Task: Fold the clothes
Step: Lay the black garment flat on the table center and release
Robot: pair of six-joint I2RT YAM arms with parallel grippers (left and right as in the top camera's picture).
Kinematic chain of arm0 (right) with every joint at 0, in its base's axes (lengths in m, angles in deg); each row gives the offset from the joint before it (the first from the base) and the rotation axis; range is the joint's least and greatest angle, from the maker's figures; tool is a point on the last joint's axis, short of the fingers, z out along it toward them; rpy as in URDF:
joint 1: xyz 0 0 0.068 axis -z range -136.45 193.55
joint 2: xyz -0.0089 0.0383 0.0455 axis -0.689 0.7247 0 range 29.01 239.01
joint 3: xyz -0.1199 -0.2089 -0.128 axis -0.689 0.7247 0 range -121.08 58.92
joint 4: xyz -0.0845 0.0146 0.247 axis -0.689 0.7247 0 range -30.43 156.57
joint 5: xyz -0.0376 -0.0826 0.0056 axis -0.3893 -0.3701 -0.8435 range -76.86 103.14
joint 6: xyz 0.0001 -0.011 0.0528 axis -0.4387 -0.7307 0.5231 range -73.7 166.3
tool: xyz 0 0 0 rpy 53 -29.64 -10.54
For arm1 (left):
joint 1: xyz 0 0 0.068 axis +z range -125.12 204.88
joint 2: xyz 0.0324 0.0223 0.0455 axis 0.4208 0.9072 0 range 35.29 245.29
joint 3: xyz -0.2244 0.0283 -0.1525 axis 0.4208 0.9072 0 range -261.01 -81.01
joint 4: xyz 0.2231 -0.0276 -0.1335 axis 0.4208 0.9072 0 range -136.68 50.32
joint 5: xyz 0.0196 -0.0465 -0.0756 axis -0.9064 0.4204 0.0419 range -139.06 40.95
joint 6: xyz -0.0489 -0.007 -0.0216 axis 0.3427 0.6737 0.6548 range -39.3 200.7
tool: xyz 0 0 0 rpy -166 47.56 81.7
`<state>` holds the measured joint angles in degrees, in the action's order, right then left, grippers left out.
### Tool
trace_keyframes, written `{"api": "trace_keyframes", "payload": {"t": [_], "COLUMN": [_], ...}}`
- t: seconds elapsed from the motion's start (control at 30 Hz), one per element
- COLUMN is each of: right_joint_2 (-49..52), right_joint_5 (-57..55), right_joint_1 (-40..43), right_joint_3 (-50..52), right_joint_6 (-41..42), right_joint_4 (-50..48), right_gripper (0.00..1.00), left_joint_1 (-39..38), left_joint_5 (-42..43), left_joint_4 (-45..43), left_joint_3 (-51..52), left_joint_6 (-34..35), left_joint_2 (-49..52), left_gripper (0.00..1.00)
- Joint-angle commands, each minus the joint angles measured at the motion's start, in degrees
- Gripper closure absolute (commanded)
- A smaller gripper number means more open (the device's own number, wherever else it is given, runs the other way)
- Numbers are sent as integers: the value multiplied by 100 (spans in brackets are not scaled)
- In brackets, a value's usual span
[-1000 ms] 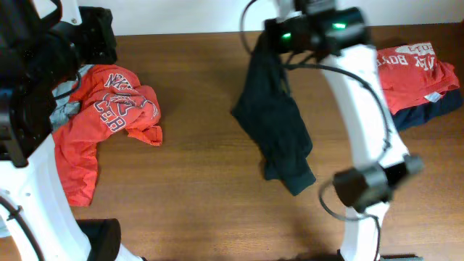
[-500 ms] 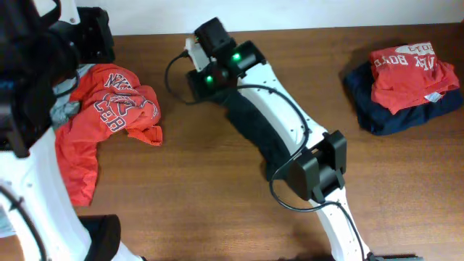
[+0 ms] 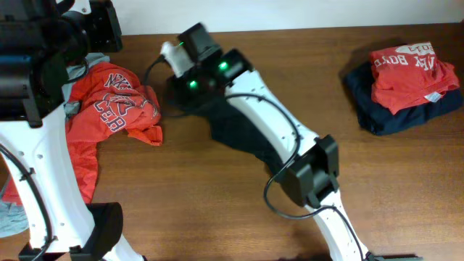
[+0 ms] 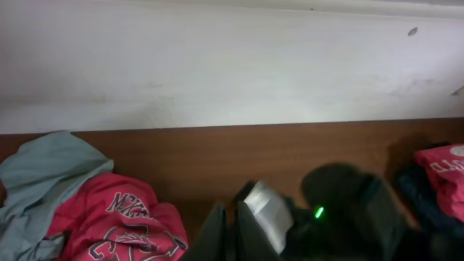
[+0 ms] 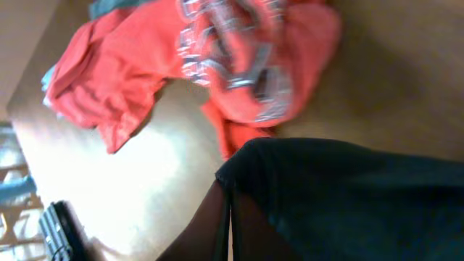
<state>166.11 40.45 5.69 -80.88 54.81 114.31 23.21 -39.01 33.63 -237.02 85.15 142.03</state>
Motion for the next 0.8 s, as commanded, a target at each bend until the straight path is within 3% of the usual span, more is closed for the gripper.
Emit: {"api": "trace_keyframes", "payload": {"t": [0.0,0.07,0.13,0.17,0.4,0.67,0.77], "right_joint_2": [-146,-168,-221,-258,-752,-933,-933], "right_joint_5": [-136,-273,-404,-466,-603,-702,-706], "right_joint_1": [-293,-293,-184,-94,1097,2846,3209], "right_joint_3": [-188,-190,-192,-192,-192,-181,-173], "right_joint_6": [-57,-57,-52,-50,114,192,-72], "right_joint_4": [-33,33,131,199,942,2483,2844], "right_gripper": [74,31,6,1,1,2,1], "left_joint_1": [35,35,35,35,-273,-1143,-1316], "left_joint_5": [-44,-44,-42,-37,435,413,415], "left_joint_4": [-26,-28,-28,-24,72,157,129], "left_joint_3": [-46,-46,-46,-46,-46,-46,-46], "left_joint_6": [-90,-90,-90,-87,-160,-811,-940], "left_joint_2": [-46,-46,-46,-44,317,1416,1932], "left_gripper": [94,93,93,93,93,92,88]}}
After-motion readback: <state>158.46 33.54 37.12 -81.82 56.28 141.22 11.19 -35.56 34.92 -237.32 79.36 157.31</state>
